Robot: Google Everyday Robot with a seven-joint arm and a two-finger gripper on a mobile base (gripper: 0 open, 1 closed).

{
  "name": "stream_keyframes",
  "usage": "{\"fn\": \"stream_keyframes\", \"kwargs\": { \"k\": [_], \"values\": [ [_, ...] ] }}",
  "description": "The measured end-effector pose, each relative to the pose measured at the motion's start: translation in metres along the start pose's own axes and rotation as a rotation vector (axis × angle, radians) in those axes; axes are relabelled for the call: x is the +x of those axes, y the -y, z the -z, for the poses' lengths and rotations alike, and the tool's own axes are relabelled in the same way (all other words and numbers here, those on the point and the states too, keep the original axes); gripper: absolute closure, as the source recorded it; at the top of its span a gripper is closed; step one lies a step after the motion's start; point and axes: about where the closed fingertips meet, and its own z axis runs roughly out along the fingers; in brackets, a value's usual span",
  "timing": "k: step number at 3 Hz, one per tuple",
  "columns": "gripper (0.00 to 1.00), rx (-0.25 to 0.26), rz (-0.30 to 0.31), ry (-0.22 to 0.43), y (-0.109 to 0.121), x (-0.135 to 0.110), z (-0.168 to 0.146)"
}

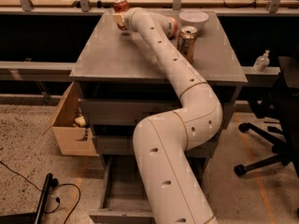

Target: Place coke can into bottom drawer

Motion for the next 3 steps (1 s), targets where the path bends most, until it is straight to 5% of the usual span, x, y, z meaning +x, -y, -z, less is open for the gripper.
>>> {"fn": "stream_keyframes", "kwargs": {
  "k": [1,2,3],
  "values": [
    [1.00,-0.101,0.010,-0.050,-0.009,-0.019,0.030],
    [1.00,-0.232,-0.016,-0.112,-0.025,-0.013,0.059],
    [1.00,-0.312,-0.079,-0.107,-0.038,-0.021,0.088]
  ]
}}
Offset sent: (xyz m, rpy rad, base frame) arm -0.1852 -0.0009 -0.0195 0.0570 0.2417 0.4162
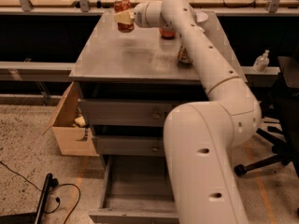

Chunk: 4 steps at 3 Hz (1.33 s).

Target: Place coke can into bottom drawer

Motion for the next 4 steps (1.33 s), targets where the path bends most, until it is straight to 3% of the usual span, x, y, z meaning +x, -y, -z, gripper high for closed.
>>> {"fn": "stream_keyframes", "kwargs": {
  "k": [1,2,3,4],
  "values": [
    [1.00,-0.017,0.027,0.131,-0.024,-0.040,0.068],
    [1.00,-0.026,0.021,0.126,-0.028,-0.037,0.063],
    [1.00,-0.062,0.021,0.138,-0.046,-0.043,0.070],
    [1.00,-0.098,-0.043,0.175,-0.083,-0.059,0.118]
  ]
}}
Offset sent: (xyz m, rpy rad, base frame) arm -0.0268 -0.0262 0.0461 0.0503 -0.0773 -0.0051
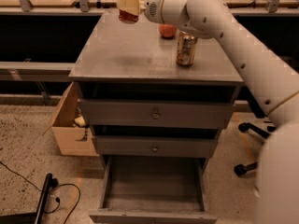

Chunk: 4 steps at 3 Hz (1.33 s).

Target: Place coke can into bottom drawer

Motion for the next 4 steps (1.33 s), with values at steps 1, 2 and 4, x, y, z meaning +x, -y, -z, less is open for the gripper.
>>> {"fn": "stream_keyframes", "kwargs": {
  "k": [1,2,4],
  "values": [
    [1.00,0.030,-0.093,0.115,-0.048,-0.053,0.059],
    [1.00,0.059,-0.213,0.175,-0.099,-0.069,0.105],
    [1.00,0.163,-0.373,-0.012,-0.152,0.041,0.166]
  ]
}}
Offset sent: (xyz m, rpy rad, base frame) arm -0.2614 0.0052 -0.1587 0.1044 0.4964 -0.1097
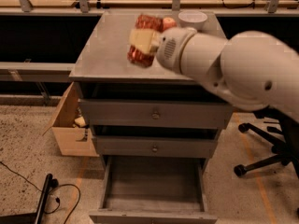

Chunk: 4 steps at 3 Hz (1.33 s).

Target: Place coke can into bottom drawer

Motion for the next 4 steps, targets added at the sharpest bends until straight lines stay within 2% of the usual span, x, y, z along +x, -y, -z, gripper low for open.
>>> {"fn": "stream_keyframes", "kwargs": {
  "k": [1,2,3,4],
  "values": [
    [1.00,0.018,-0.013,-0.091,0.007,0.056,-0.002],
    [1.00,0.029,-0.053,-0.102,0.006,0.061,-0.001],
    [1.00,0.072,-0.222,-0.115,0.028,0.100,0.000],
    [1.00,0.134,-0.429,-0.235,0.067,0.211,0.006]
  ]
}}
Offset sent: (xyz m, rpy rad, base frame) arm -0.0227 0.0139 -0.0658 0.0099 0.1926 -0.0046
